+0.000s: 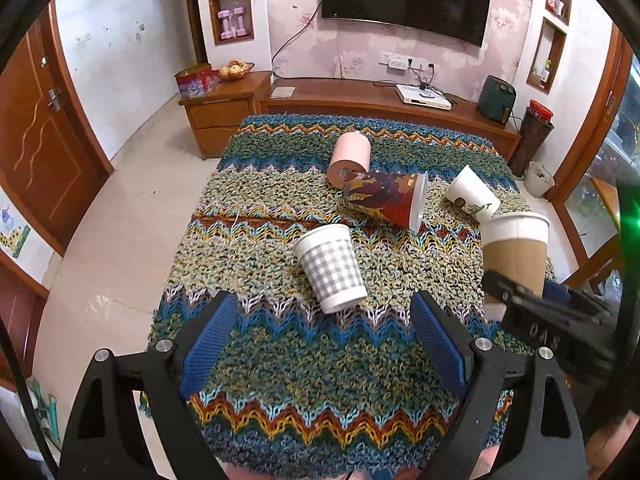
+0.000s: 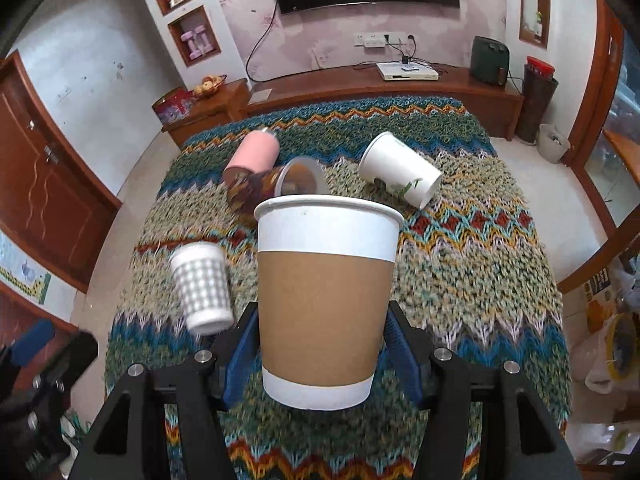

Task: Flip cup upright
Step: 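Lift the brown cup with the right gripper toward the left gripper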

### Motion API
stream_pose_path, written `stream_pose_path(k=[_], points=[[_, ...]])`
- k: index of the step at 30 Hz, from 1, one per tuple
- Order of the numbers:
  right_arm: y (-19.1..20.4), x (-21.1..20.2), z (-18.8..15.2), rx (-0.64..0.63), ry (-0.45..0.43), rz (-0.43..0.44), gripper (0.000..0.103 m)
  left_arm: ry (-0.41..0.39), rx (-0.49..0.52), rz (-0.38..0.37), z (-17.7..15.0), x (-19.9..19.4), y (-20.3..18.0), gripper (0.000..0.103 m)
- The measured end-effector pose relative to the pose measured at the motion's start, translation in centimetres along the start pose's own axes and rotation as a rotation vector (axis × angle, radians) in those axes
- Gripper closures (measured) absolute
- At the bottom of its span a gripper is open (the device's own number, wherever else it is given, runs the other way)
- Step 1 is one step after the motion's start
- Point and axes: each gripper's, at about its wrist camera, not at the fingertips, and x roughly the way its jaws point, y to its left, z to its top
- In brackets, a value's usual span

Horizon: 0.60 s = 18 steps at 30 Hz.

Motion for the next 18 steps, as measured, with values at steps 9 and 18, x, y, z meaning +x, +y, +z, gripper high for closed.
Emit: stream_pose_path(k=[9,18], points=[[1.5,-2.0,-3.7,-0.053,-0.015,-0.024,0.042,0.004,-0.011,-0.009,-2.2,-0.4,0.4,0.013],[1.7,-1.0,-5.7,-0.069,0.015,-0.044,0.042,0.009,0.000,-0.006,-3.6,0.0,0.2,0.013]])
